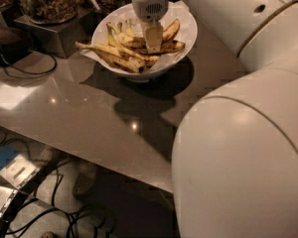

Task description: Pick banana from white bowl

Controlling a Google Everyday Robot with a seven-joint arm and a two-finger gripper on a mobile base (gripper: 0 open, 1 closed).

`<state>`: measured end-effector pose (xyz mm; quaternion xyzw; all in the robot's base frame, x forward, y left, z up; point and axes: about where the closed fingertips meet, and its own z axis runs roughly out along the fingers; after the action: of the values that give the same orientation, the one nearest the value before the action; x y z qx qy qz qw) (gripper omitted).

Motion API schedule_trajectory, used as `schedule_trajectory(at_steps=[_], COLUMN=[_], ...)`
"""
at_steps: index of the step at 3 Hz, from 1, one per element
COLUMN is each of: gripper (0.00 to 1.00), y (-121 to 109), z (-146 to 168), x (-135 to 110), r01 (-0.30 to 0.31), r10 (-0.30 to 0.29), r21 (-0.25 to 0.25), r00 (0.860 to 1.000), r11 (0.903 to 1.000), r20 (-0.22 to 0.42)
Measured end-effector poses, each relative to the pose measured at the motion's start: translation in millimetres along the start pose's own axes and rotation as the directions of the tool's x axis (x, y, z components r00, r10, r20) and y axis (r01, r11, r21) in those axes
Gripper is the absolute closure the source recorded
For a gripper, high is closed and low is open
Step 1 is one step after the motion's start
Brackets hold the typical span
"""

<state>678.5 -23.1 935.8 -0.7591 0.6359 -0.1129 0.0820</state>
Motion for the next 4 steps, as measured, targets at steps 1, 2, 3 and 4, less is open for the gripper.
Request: schedule_trajectory(at_steps=[1,2,3,4], gripper=[1.00,1.00,1.00,1.00], y=[13,10,31,88], z=[-37,-36,-46,-57], x=[13,12,17,19], r01=[-0.058,-0.059,-0.075,-0.112], r10=[0.057,0.057,0.073,0.109], r21=[0.063,0.072,0.075,0.032], r00=[0.998,0.998,0.997,0.991], r11=[0.9963,0.9957,0.9944,0.9932], r20=[0.022,0.026,0.035,0.073])
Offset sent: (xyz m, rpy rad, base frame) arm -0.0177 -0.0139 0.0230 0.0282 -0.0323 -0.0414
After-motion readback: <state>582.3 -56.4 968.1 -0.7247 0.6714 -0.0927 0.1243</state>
